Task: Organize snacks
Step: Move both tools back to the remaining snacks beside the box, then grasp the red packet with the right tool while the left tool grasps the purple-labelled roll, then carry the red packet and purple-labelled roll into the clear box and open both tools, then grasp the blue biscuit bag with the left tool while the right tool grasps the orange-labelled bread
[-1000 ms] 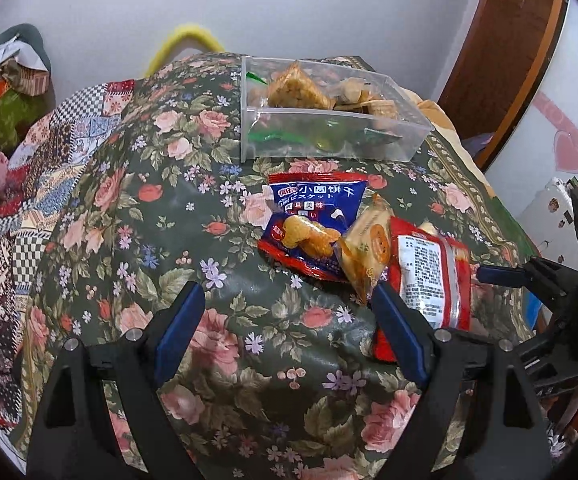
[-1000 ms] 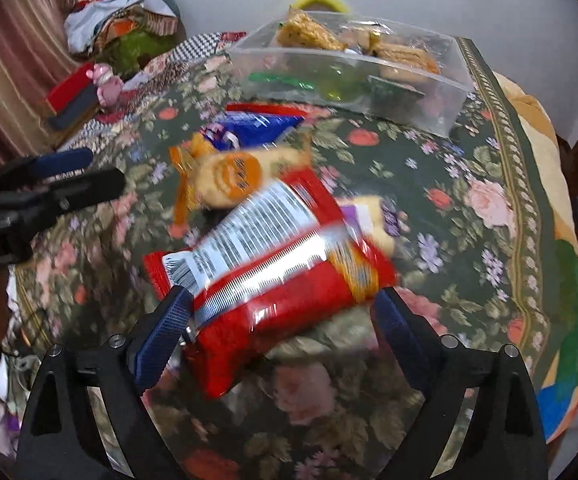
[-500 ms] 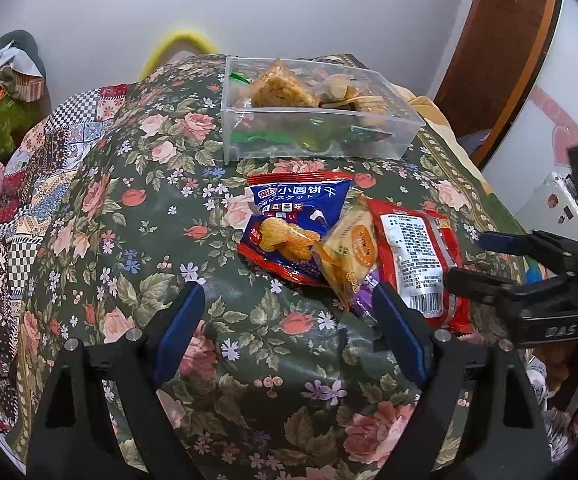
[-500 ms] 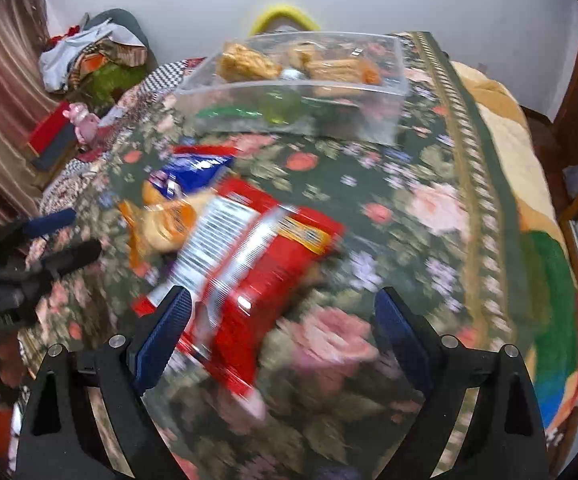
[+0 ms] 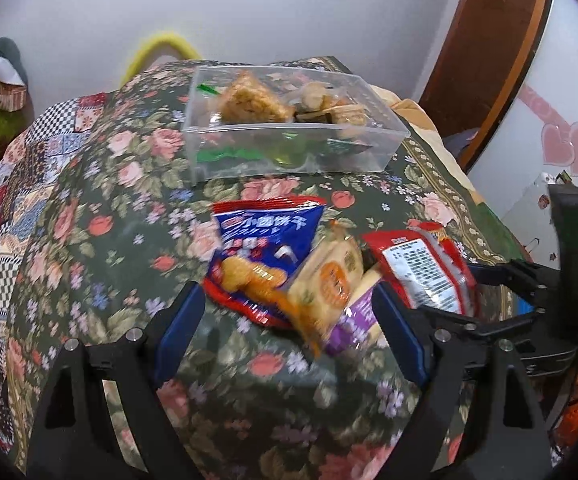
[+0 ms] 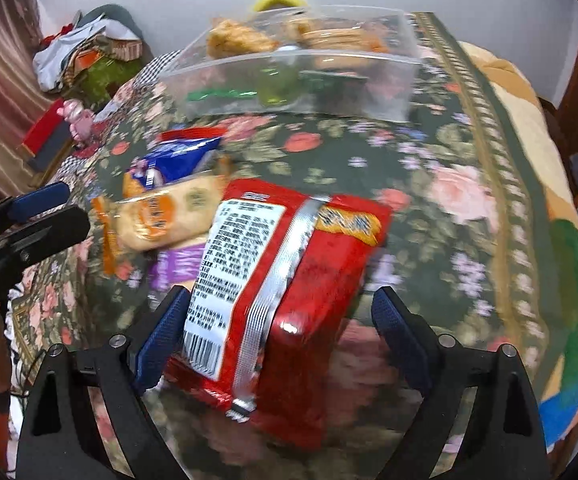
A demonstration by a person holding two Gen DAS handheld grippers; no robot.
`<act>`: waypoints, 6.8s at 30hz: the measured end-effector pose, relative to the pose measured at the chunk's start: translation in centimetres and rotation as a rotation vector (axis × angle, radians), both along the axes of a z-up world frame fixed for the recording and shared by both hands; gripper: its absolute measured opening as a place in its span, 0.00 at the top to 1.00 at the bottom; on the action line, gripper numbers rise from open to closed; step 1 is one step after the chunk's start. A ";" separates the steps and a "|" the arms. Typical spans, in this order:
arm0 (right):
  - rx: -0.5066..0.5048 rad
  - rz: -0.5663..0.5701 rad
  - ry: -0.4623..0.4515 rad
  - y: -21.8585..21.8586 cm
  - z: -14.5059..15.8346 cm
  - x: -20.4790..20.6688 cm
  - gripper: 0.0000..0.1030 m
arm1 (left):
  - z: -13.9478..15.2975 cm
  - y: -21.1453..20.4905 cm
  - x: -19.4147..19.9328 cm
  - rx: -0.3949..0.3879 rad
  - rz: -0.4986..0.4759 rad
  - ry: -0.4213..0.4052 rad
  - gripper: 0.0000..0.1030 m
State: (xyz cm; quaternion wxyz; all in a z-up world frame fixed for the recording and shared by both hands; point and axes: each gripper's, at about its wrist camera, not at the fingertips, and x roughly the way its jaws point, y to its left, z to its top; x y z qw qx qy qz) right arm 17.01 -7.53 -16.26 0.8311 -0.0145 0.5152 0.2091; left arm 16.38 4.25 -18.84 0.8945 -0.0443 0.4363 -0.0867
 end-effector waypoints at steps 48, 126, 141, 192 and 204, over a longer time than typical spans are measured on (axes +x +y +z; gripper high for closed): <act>0.119 -0.053 -0.031 -7.0 0.6 1.1 0.39 | -1.7 -5.7 4.4 0.164 -0.109 0.040 0.40; 0.172 -0.036 -0.356 -1.7 9.8 9.7 0.39 | 7.4 3.2 12.7 0.065 0.123 -0.199 0.78; 0.138 -0.076 -0.248 -1.1 6.4 16.9 0.39 | 3.7 4.5 21.0 0.069 0.150 -0.149 0.78; 0.093 0.057 -0.122 -0.2 3.2 7.0 0.31 | -3.3 2.1 7.6 0.050 0.023 0.078 0.14; 0.120 0.093 -0.017 3.0 0.3 7.9 0.31 | -5.6 5.3 8.0 -0.032 0.140 0.092 0.13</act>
